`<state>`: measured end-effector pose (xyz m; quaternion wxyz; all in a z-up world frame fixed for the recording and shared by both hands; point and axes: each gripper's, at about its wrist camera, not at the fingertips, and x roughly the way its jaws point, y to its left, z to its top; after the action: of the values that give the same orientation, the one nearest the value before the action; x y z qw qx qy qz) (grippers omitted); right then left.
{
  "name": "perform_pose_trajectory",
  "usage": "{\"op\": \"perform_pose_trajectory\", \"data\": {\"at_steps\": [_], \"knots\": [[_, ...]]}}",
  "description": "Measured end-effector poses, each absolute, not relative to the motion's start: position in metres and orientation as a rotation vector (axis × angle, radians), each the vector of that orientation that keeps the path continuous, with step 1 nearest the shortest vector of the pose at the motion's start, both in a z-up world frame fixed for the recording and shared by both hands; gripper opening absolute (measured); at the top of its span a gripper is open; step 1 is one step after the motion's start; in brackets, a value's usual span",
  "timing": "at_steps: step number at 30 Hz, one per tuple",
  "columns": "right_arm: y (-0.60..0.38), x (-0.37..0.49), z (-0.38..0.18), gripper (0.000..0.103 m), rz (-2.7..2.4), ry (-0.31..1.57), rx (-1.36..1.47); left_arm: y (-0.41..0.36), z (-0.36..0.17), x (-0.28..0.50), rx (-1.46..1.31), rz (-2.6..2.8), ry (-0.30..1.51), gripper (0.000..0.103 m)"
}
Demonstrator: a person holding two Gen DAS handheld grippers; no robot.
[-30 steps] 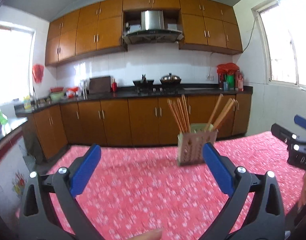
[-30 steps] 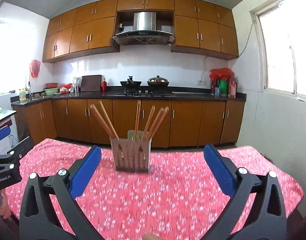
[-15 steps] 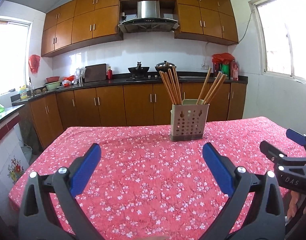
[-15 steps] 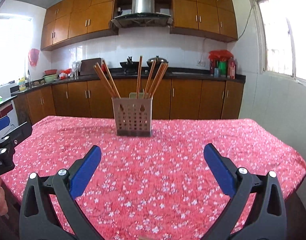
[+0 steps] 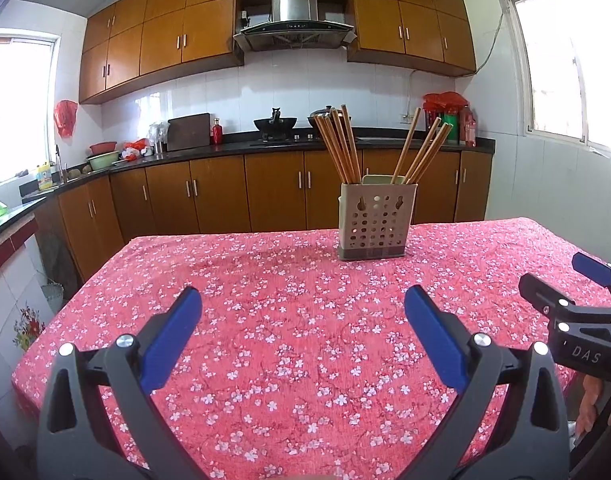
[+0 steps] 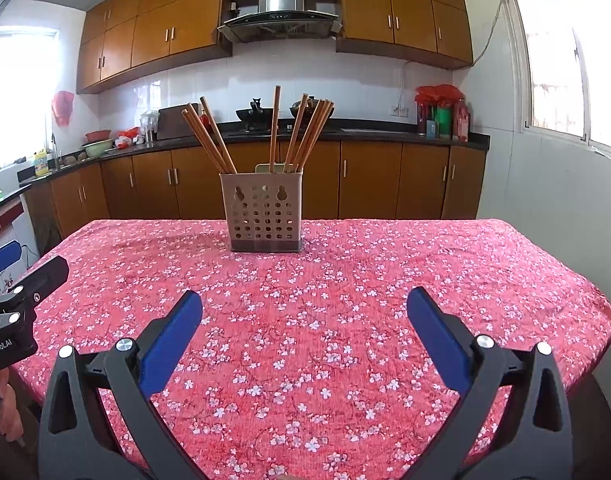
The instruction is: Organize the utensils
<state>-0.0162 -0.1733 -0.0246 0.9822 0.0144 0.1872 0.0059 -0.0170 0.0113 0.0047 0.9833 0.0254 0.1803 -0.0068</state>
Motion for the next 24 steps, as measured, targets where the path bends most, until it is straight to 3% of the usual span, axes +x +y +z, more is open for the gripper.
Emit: {"op": "perform_pose_trajectory", "data": {"at_steps": [24], "knots": [[-0.1777,-0.017,-0.0248,0.101,0.008,0.384,0.045,0.0121,0.0034,-0.0152,0.045,-0.023,0.368,0.099]]}}
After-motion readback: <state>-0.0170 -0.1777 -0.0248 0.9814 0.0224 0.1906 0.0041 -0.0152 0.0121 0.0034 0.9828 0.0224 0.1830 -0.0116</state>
